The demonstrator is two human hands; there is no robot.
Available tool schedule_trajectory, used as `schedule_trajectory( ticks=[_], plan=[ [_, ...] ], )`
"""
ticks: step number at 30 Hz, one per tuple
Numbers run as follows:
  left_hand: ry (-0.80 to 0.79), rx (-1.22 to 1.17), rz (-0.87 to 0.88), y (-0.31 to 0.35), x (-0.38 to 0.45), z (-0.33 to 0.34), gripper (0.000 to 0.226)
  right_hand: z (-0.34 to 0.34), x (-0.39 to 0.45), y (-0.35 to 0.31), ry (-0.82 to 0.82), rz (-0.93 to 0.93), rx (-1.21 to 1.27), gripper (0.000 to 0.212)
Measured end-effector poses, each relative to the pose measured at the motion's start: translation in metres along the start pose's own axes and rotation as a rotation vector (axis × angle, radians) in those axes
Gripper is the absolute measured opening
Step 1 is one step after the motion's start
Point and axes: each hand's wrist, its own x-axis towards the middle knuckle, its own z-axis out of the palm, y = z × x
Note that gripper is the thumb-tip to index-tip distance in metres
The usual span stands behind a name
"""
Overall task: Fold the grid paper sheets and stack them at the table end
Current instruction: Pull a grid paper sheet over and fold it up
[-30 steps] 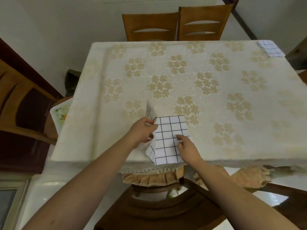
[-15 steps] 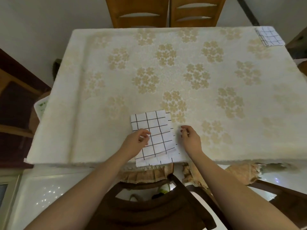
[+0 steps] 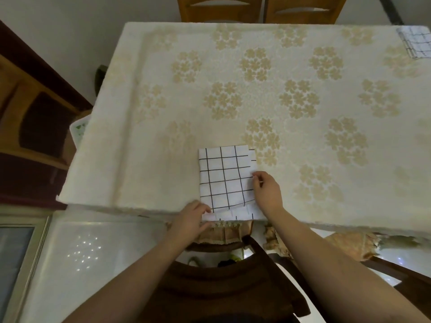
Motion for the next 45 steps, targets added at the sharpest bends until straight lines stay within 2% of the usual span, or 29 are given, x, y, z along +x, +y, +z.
schedule_trajectory(
  ticks=[3, 7, 14, 17, 21, 28, 32, 33, 35, 37, 45],
  plan=[
    [0.038, -0.036, -0.039, 0.001, -0.001, 0.004, 0.020, 0.001, -0.003, -0.004, -0.013, 0.031, -0.005, 0.030],
    [0.113, -0.039, -0.010, -0.001, -0.006, 0.008, 0.005, 0.001, -0.011, -0.005, -0.034, 0.039, -0.029, 0.029],
    [0.247, -0.006, 0.065, -0.010, -0.013, 0.011, 0.006, -0.002, -0.021, 0.003, -0.104, 0.106, -0.163, 0.025],
    [0.218, 0.006, 0.050, -0.014, -0.017, 0.012, 0.004, -0.001, -0.021, -0.002, -0.037, 0.014, -0.269, 0.027],
    [0.193, -0.054, -0.002, -0.020, -0.021, 0.013, 0.019, 0.007, -0.013, -0.023, 0.056, -0.218, -0.350, 0.026],
    [0.217, -0.026, -0.021, -0.019, -0.017, 0.017, 0.004, 0.040, 0.004, -0.074, -0.159, -0.509, -0.389, 0.040],
    [0.239, -0.038, -0.030, -0.019, -0.014, 0.018, 0.002, 0.065, 0.009, -0.082, -0.375, -0.641, -0.515, 0.064],
    [0.239, -0.064, -0.038, -0.021, -0.013, 0.019, 0.002, 0.070, 0.011, -0.082, -0.419, -0.648, -0.560, 0.067],
    [0.237, -0.086, -0.065, -0.023, -0.013, 0.017, 0.004, 0.076, 0.016, -0.078, -0.461, -0.623, -0.627, 0.061],
    [0.255, -0.103, -0.087, -0.023, -0.016, 0.016, 0.006, 0.078, 0.020, -0.073, -0.461, -0.591, -0.625, 0.056],
    [0.295, -0.159, -0.234, -0.019, -0.042, 0.019, 0.012, 0.078, 0.026, -0.065, -0.453, -0.556, -0.585, 0.057]
  ],
)
